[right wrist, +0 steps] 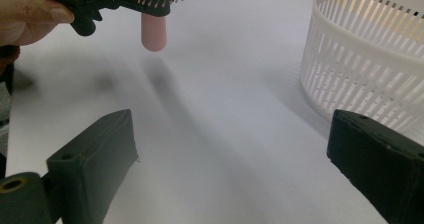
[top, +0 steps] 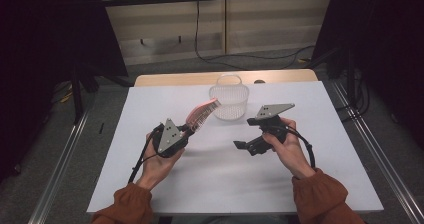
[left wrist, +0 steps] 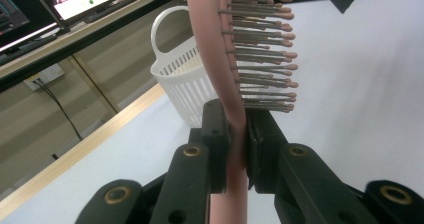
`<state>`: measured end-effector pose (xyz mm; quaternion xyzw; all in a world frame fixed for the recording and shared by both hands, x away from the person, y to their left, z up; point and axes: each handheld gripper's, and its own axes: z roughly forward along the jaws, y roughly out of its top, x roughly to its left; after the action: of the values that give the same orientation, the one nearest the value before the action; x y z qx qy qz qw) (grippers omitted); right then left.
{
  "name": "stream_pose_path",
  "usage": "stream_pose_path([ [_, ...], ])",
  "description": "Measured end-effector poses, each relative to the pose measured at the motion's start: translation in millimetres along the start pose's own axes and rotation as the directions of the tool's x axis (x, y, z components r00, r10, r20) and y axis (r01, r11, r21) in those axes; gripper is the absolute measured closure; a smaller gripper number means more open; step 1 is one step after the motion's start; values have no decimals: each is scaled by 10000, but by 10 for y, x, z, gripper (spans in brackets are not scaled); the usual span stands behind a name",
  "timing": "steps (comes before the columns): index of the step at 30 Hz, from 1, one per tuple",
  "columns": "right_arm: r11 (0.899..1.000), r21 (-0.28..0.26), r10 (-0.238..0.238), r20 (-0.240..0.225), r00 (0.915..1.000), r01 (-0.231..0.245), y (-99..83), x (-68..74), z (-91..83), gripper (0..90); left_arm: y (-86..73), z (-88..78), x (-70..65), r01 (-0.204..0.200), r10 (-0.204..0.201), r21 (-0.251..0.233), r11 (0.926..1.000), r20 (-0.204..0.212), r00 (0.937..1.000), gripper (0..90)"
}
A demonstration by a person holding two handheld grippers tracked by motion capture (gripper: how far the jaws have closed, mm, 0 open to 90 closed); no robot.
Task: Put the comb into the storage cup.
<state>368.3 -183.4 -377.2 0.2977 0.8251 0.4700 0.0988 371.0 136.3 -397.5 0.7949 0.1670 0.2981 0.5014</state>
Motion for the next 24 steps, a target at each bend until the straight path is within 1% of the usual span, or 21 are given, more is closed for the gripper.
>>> stream_pose_path([
  [1,9998,-178,30,-75,10000,-31,-5,6,-9,52,0,-5,-1,71,-71,-108,9999,62,10000,810],
  [2,9996,-278,26,-82,10000,-28,-9,8,-18,52,0,-9,-3,52,-51,-169,9998,61,10000,810],
  [3,9995,-326,-31,-19,10000,30,-12,12,-26,55,2,-15,-4,30,-28,-152,9999,114,9999,810],
  [5,9990,-454,9,76,10000,-6,-24,15,-44,63,1,-24,-10,171,-167,-203,9996,198,9997,810],
  [6,9990,-446,-34,163,9999,42,-33,16,-51,64,0,-28,-11,180,-175,-208,9996,235,9996,810],
  [8,9987,-501,39,286,9996,-25,-58,16,-66,68,-4,-36,-13,225,-216,-288,9993,290,9993,810],
  [10,9983,-583,-24,410,9992,48,-91,11,-78,76,-9,-44,-10,427,-414,-360,9984,362,9985,810],
  [12,9973,-732,71,502,9987,-34,-123,4,-92,83,-14,-56,2,643,-625,-418,9971,441,9971,810],
  [13,9963,-854,31,530,9986,14,-138,0,-98,83,-20,-57,5,855,-829,-531,9949,483,9954,810],
  [14,9952,-975,67,589,9982,-9,-151,0,-110,81,-23,-65,12,894,-867,-554,9945,492,9950,809],
  [15,9935,-1139,122,693,9975,-43,-163,-2,-123,75,-24,-76,21,789,-766,-497,9956,479,9959,810],
  [17,9894,-1452,223,853,9961,-97,-187,3,-139,74,-25,-86,22,926,-900,-569,9941,464,9949,810],
  [18,9888,-1487,227,889,9958,-93,-201,6,-145,74,-25,-98,29,961,-932,-567,9938,514,9943,810],
  [19,9872,-1591,289,929,9953,-138,-214,15,-147,75,-24,-104,28,1088,-1051,-680,9917,569,9928,810],
  [20,9855,-1691,345,1001,9944,-171,-228,25,-151,80,-23,-121,36,1038,-1000,-657,9924,585,9933,810],
  [21,9835,-1801,330,1030,9941,-140,-240,31,-152,87,-23,-130,34,1225,-1178,-770,9895,618,9911,810],
  [23,9795,-2000,453,1113,9928,-222,-259,47,-160,99,-31,-163,57,1343,-1286,-810,9876,720,9891,810],
  [24,9791,-2020,482,1112,9926,-249,-264,54,-163,103,-35,-175,63,1462,-1398,-877,9854,759,9873,810],
])
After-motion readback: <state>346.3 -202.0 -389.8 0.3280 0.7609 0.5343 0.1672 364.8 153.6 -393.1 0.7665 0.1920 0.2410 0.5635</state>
